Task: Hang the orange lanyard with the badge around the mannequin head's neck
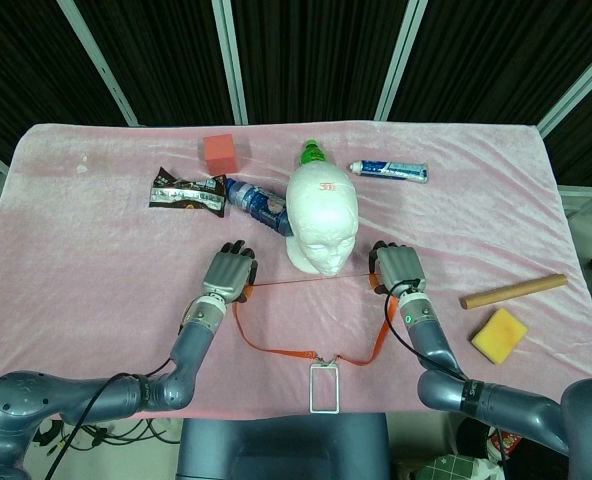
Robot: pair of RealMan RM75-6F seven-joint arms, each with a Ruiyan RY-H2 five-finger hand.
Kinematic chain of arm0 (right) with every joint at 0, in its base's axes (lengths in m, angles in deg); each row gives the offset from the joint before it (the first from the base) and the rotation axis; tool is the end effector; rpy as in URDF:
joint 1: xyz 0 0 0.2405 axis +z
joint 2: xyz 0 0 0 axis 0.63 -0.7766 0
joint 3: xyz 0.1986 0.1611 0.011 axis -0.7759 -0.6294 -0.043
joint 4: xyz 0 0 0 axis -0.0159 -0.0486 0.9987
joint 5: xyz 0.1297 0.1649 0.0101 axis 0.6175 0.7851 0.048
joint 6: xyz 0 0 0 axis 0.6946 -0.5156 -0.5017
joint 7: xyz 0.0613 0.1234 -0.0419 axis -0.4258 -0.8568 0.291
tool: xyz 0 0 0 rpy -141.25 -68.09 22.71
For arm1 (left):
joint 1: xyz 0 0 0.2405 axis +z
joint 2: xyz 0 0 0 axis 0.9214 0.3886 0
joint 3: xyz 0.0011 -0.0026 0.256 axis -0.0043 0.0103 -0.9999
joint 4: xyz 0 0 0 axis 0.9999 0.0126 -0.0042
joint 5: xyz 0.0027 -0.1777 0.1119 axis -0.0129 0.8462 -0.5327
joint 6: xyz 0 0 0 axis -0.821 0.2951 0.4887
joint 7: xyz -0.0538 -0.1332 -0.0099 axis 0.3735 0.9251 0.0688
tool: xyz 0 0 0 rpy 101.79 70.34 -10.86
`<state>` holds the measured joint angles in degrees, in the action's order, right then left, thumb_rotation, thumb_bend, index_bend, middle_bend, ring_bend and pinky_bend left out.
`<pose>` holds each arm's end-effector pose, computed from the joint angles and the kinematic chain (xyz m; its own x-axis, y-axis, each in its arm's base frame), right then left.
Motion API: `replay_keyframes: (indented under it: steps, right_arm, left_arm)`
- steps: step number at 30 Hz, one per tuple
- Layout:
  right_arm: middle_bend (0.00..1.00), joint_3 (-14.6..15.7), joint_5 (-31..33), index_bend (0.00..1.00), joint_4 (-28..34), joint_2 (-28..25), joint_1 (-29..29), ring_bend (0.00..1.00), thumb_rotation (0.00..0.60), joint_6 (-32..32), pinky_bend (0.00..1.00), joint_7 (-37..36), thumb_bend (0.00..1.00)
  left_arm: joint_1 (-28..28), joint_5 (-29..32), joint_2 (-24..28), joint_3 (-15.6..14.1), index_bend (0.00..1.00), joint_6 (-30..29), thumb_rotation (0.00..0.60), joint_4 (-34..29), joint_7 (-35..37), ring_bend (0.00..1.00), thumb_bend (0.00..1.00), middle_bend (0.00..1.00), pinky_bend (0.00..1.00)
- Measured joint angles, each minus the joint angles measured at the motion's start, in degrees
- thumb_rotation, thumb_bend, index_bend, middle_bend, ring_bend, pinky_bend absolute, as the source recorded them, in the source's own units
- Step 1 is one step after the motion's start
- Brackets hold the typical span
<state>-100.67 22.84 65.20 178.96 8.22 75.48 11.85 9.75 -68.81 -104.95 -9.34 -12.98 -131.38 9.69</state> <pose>-0.1782 -0.3797 -0.0204 0.4093 -0.3626 0.8373 -0.9096 -0.0898 0.4057 -0.0921 0.3674 -0.0922 0.4941 0.3651 0.7890 0.8678 -0.2624 -0.4220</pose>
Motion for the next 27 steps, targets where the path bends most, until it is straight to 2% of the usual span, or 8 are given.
replay_keyframes:
  steps: [16,27]
  right_arm:
    - [0.28,-0.26,0.15,0.79,0.42,0.38,0.15,0.3,0.6,0.0,0.34,-0.61,0.51]
    - [0.28,-0.53,0.2,0.79,0.49,0.0,0.07,0.3,0.6,0.21,0.34,-1.06,0.51]
  left_arm:
    - [1.7,-4.84,-0.47,1.19,0.6,0.12,0.6,0.04,6.48,0.06,0.44,0.26,0.12]
    - [2.3,-6.09,-0.75,1.55,0.6,0.8,0.6,1.17,8.02,0.06,0.44,0.26,0.12]
